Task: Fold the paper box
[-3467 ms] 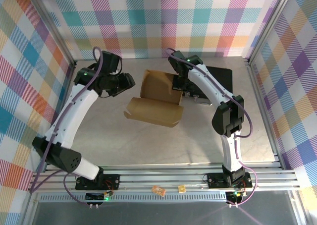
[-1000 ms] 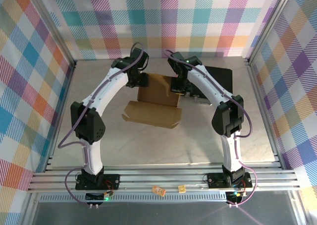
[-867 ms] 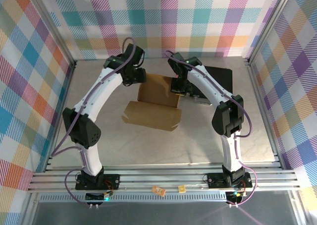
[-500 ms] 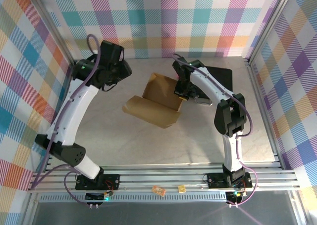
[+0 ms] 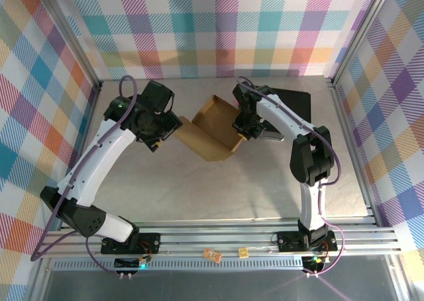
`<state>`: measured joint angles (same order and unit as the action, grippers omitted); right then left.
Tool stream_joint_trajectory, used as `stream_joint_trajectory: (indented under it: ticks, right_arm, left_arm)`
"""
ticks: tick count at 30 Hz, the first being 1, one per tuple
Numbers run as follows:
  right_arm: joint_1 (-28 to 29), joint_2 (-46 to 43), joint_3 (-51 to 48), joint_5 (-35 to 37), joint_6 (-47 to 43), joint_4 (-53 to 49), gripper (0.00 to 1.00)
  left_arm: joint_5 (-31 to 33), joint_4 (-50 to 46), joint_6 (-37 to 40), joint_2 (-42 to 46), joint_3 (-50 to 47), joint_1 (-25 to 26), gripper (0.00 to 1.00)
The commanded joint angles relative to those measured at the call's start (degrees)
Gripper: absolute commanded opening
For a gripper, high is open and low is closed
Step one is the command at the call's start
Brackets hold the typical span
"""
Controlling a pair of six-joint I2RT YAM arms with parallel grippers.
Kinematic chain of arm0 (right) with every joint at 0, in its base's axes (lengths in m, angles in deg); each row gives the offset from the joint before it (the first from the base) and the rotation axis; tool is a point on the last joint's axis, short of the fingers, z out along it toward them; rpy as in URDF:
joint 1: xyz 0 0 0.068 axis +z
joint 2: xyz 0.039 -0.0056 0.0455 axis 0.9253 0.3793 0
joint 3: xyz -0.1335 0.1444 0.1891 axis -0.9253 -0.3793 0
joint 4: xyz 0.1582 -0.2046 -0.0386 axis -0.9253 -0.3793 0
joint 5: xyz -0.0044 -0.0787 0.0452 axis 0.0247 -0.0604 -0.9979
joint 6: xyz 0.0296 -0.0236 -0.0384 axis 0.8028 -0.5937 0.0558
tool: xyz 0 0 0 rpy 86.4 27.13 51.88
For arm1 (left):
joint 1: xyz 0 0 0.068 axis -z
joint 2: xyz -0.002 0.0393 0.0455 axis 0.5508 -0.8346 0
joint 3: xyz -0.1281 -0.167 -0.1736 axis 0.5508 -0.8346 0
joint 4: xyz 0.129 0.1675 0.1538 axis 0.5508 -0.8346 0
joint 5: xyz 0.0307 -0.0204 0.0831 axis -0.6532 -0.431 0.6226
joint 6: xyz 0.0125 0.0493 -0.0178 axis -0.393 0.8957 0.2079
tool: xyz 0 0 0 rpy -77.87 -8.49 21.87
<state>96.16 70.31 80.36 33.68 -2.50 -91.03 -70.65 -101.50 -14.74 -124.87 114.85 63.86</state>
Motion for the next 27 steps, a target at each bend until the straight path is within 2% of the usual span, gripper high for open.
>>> stream_joint_trajectory:
  ticks: [1, 4, 6, 12, 16, 22, 25, 27]
  right_arm:
    - [0.2, -2.4, -1.9, -2.5, 3.2, 1.4, 0.00]
    - [0.4, -2.8, -3.4, -3.7, 4.6, 2.1, 0.00]
    - [0.8, -3.1, -4.6, -4.5, 6.0, 2.6, 0.00]
    - [1.5, -4.2, -8.3, -6.9, 9.5, 4.7, 0.00]
    - [1.9, -4.2, -8.4, -7.3, 10.4, 4.6, 0.00]
    - [2.9, -4.2, -9.0, -7.8, 12.8, 4.0, 0.00]
    - [3.2, -4.2, -10.1, -10.0, 14.2, 4.8, 0.00]
    - [3.5, -4.3, -10.3, -12.3, 14.9, 5.3, 0.17]
  left_arm:
    - [-1.0, 1.4, -3.6, -1.9, -1.2, 2.3, 0.76]
    - [-0.5, 4.6, -4.4, -2.1, -4.8, 2.6, 0.75]
    - [-0.8, 6.9, -4.1, -3.3, -5.2, 2.8, 0.70]
    - [1.5, 4.7, -2.3, -7.6, -3.5, 3.9, 0.58]
    - [2.7, 6.3, -1.5, -8.2, -4.9, 3.9, 0.40]
    - [7.5, 2.2, 2.0, -10.0, -2.8, 4.3, 0.17]
    - [9.3, 0.3, 4.1, -10.4, -2.3, 4.3, 0.02]
    - [10.5, -1.3, 6.3, -11.1, -1.1, 4.3, 0.00]
